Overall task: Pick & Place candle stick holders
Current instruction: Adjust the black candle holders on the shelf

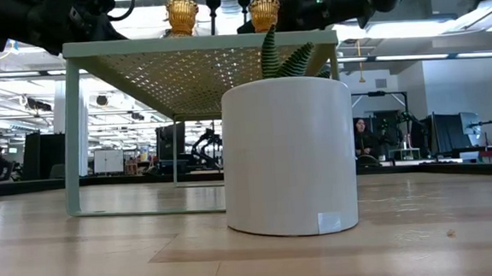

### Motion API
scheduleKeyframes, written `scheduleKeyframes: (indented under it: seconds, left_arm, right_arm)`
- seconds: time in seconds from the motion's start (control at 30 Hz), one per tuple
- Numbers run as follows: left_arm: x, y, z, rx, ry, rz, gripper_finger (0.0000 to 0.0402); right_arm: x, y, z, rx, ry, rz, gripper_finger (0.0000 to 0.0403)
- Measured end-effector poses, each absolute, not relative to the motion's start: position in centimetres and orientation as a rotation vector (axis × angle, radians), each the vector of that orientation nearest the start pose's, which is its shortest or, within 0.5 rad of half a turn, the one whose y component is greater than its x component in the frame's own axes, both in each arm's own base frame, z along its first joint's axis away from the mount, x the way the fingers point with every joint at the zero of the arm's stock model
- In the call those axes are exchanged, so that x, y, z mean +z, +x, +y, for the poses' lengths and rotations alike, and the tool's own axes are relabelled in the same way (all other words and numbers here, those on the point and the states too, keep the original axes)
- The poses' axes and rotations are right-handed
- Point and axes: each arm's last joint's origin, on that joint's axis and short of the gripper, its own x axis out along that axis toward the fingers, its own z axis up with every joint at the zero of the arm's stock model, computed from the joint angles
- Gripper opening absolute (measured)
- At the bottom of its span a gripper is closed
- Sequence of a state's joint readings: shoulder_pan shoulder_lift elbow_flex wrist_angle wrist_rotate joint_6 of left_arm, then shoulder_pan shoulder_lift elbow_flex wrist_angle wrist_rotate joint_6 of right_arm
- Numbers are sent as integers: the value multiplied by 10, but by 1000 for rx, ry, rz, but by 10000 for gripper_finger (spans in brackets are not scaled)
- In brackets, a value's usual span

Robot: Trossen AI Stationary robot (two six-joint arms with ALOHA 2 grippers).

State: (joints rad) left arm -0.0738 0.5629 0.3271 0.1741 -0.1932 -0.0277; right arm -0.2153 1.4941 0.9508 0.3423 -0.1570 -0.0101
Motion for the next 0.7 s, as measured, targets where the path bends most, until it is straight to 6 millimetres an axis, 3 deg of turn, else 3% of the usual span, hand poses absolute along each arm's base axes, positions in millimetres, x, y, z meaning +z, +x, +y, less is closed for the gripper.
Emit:
scheduleKeyframes:
  seconds: [0.47, 0.7]
  left_arm:
    - [239, 145, -5, 120, -19, 62, 5]
    - [239, 145, -5, 121, -22, 62, 5]
  right_arm:
    - [291, 302, -55, -38, 31, 268, 5]
    - [287, 305, -57, -46, 32, 278, 4]
